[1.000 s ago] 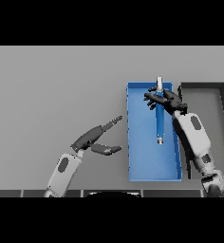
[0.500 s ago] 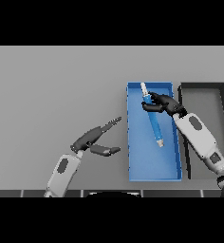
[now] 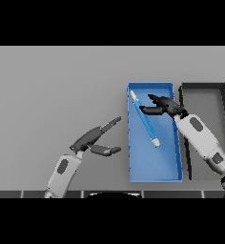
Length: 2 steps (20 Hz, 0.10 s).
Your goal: Pick up the blue pipe and place it into the blue bin.
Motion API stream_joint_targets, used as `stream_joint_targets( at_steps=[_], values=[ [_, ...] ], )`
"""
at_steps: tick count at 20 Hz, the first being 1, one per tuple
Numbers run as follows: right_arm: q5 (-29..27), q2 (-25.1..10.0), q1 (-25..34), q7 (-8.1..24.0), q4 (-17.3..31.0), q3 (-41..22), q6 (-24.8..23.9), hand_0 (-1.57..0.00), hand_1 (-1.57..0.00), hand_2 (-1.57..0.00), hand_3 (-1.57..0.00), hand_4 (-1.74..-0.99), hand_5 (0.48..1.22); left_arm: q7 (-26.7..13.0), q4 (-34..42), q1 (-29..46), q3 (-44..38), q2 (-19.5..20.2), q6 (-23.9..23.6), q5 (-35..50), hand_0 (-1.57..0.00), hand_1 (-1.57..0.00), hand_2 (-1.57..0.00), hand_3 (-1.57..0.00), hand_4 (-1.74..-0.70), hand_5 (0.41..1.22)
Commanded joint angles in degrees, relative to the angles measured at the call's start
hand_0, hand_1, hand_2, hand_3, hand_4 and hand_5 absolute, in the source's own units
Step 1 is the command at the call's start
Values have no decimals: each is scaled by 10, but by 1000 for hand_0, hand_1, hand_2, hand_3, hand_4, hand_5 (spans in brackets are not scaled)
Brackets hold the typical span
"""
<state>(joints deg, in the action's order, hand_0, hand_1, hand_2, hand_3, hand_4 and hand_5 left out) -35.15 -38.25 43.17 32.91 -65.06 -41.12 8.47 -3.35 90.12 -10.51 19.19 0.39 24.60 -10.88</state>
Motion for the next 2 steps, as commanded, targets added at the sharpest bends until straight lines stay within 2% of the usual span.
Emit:
stream_joint_targets(
  at_steps=[1,2],
  values=[
    [1,2,2,-2,4,0,2,-19,-17,-17,-4,-1084,711,-2,-4,-4,3,-4,-2,-4,1,1,1,1,-930,496],
    [-3,3,-1,-1,0,1,0,-19,-17,-17,-4,-1084,714,-4,-5,-9,1,-5,-1,-2,1,1,1,1,-930,495]
  ],
)
